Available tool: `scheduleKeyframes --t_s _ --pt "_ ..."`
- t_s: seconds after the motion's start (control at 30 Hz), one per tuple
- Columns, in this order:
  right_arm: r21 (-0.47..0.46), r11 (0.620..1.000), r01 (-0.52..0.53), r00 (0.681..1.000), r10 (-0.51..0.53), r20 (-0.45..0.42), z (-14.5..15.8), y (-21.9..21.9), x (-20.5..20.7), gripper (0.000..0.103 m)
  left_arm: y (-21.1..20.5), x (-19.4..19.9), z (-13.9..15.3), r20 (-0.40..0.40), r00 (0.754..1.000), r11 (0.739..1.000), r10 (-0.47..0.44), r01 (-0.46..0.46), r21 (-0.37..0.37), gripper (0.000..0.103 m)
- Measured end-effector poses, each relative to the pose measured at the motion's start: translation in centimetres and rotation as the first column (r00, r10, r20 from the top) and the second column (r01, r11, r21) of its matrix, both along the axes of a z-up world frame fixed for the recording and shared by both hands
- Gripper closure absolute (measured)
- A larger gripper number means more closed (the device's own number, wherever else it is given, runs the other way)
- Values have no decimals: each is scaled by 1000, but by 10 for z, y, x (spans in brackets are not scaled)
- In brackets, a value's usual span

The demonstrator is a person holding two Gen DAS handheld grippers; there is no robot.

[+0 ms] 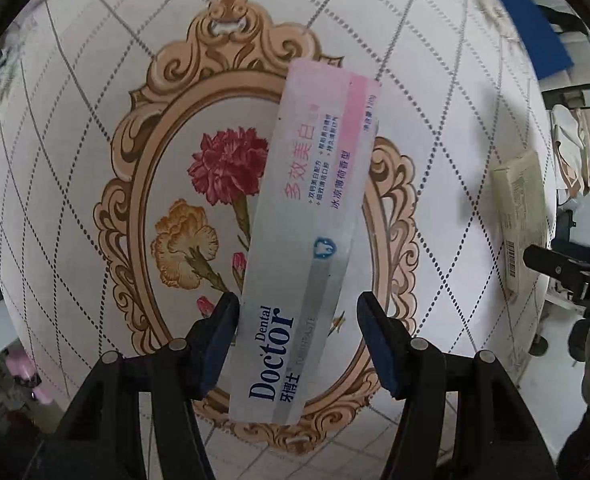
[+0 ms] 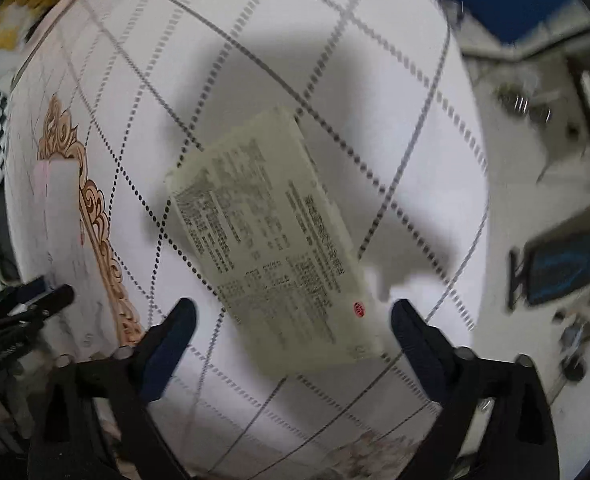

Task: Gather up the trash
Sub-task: 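Lift the toothpaste box and cream leaflet and carry them to the bin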

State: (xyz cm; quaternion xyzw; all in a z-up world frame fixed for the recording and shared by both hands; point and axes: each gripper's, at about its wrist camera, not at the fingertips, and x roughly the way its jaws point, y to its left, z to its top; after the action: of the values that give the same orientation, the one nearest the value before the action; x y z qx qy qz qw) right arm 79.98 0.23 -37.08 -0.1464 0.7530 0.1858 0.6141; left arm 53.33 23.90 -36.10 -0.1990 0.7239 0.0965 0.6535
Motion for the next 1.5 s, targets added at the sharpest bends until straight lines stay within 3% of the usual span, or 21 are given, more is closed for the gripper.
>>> scheduleKeyframes --t_s 0.1,0.17,0.23,0.3,0.33,0.37,0.4,0.5,0.6,0.7,0.8,0.97,1.07,1.17,1.33,1.5 --pt "-38 993 -109 990 112 90 2 18 -12 2 -18 4 -2 14 994 988 -105 103 119 45" --pt "-70 984 -164 976 172 134 2 31 -22 2 -38 11 -3 3 982 952 -191 185 244 45" --pt "-95 976 -196 963 210 171 -1 37 -26 2 -50 16 -5 7 973 927 -230 217 305 45" --pt "-97 976 -194 959 210 188 -5 39 -28 2 -53 17 -5 27 982 941 -188 172 290 47" --pt "-90 982 -169 963 184 198 -6 37 -28 7 -52 15 -3 46 988 951 -148 130 280 55" --pt "-78 987 -142 968 155 199 -7 33 -28 19 -50 11 1 66 993 962 -100 79 262 58" --pt "-71 991 -114 970 126 207 -5 30 -28 22 -45 7 3 77 996 973 -42 24 228 58" --pt "-19 1000 -1 988 4 154 -8 11 -23 23 -39 -13 5 91 988 984 121 -131 118 58" --pt "20 995 102 993 -103 65 -12 -4 -23 23 -41 -24 0 95 976 977 197 -203 58 58" --pt "7 998 58 997 -59 55 -15 -1 -25 21 -43 -20 -4 96 977 975 192 -201 91 58" --pt "-7 1000 10 995 -9 99 -15 5 -32 15 -56 -8 -7 108 983 970 148 -165 180 58" --pt "-51 998 -28 987 35 154 -20 16 -58 15 -69 25 -13 116 987 961 110 -135 242 59" --pt "-78 996 -42 978 56 199 -23 18 -67 16 -72 25 -13 129 988 954 87 -120 276 60" --pt "-63 997 -42 971 55 231 -16 20 -90 28 -81 7 -5 144 987 948 76 -116 297 60" --pt "-40 999 -29 963 39 265 -4 14 -117 28 -89 -28 27 202 977 941 74 -135 309 61" --pt "30 999 -30 937 18 350 41 -11 -143 28 -107 -72 73 288 955 936 74 -166 311 61"
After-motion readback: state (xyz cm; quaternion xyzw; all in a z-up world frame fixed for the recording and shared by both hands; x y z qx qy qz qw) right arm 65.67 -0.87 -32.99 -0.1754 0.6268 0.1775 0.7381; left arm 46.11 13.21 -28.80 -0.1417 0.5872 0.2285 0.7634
